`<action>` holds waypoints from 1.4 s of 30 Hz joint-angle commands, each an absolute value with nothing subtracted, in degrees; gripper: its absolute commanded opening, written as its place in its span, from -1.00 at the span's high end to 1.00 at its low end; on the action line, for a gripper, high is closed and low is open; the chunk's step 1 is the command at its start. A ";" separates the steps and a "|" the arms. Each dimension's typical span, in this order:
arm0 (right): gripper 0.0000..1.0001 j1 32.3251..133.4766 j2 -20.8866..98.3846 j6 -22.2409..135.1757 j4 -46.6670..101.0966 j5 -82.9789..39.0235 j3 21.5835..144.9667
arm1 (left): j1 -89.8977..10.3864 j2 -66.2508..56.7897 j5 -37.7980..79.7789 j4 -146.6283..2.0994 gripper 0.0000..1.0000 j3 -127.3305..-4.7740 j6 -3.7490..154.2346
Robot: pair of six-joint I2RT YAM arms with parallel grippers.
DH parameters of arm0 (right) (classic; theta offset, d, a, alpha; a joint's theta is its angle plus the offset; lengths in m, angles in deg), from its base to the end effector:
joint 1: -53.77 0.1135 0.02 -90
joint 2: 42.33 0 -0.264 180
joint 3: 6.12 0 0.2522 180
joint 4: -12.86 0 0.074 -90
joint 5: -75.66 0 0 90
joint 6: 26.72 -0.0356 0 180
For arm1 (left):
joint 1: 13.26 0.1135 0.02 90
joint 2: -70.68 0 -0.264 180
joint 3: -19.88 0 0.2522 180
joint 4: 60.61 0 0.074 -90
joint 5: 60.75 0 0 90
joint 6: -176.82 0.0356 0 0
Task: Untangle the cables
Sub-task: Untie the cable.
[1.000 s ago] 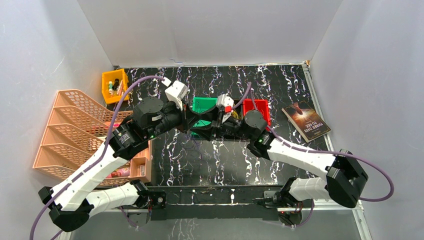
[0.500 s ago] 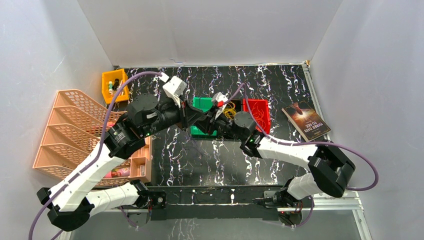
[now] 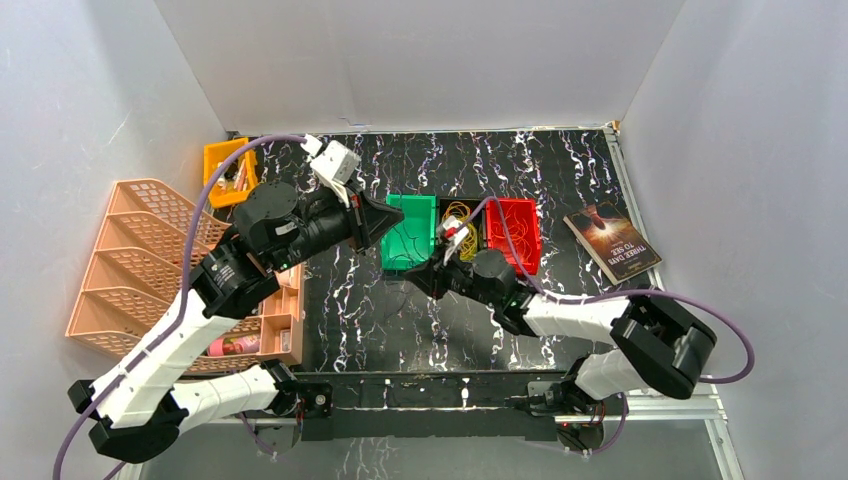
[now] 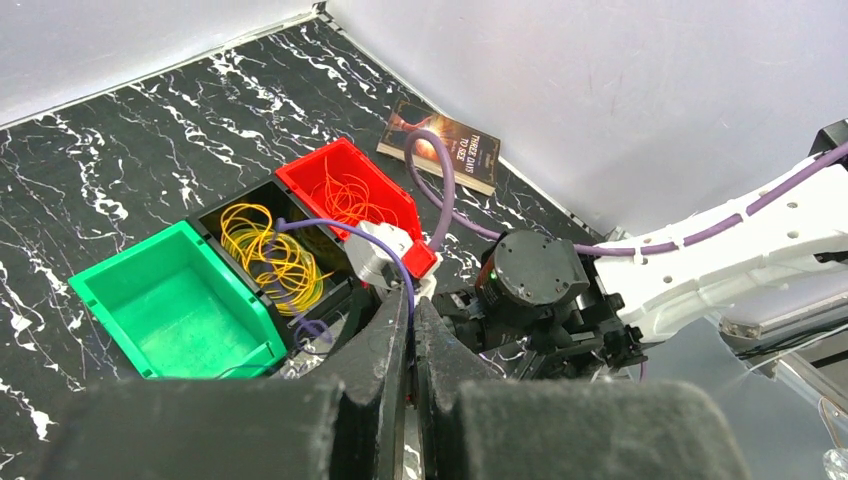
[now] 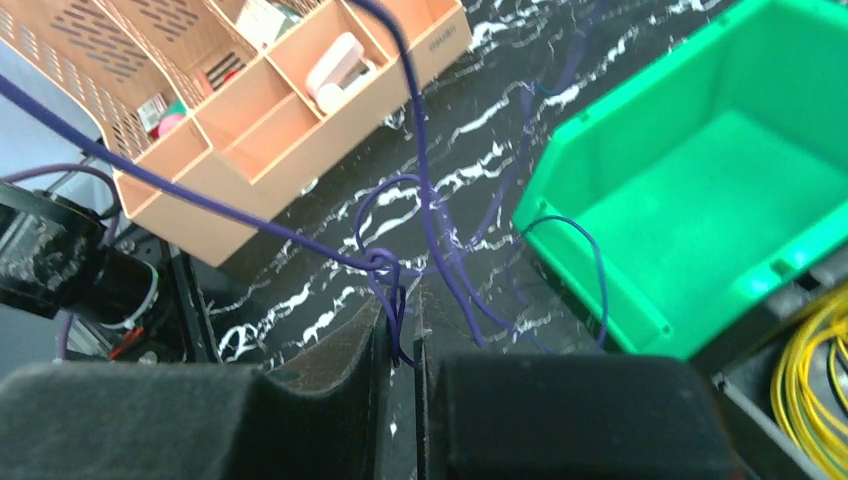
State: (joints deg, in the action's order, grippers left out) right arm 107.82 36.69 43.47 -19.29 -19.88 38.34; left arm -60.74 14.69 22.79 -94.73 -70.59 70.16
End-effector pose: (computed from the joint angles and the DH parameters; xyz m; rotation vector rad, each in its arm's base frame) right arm 0.1656 0.2341 0.2250 -0.5826 1.6203 1.0574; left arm 0.1252 -0.1425 0.4758 0.5274 1.5617 -0.9580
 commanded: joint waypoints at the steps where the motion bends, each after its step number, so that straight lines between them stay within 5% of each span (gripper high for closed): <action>1: 0.60 107.99 32.20 42.20 -18.47 -17.46 34.45 | -60.89 16.19 23.01 -93.70 1.00 -74.19 70.56; 29: 0.61 108.09 3.60 40.96 1.94 -11.21 17.17 | -60.91 9.37 29.24 -100.80 1.00 -94.15 79.79; 42: 0.02 108.06 13.91 32.51 5.43 0.27 32.02 | -60.89 11.43 31.98 -101.75 1.00 -90.90 79.73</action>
State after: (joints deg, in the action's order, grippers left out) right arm 107.86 10.25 38.07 6.39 -6.09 24.11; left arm -60.74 9.55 30.77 -101.59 -91.88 79.42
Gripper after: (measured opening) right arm 0.473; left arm 0.013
